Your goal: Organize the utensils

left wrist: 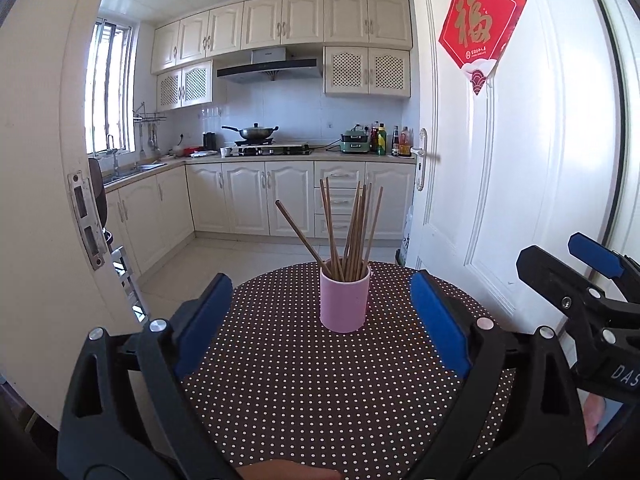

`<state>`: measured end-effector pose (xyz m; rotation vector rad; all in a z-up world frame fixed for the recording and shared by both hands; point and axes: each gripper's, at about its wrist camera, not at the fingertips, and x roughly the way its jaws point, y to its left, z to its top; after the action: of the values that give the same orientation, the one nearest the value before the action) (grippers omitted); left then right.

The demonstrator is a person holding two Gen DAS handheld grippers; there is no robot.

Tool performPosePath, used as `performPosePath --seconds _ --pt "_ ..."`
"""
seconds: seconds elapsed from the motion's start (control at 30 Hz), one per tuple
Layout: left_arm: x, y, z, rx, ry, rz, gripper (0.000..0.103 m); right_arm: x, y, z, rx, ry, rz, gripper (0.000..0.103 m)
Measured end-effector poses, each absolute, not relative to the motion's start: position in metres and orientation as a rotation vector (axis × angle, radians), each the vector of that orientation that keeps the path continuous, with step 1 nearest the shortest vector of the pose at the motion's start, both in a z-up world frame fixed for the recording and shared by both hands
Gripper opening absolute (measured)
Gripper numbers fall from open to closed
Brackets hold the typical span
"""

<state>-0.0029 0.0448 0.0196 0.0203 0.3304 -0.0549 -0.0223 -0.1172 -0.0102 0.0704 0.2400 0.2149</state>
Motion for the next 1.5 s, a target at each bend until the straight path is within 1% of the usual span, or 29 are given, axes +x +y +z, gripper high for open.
performPosePath --seconds 1.5 --pt "-0.004 0.038 0.02 0.023 0.346 -0.023 0.09 -0.016 -0.128 -0.018 0.121 0.285 0.218 0.095"
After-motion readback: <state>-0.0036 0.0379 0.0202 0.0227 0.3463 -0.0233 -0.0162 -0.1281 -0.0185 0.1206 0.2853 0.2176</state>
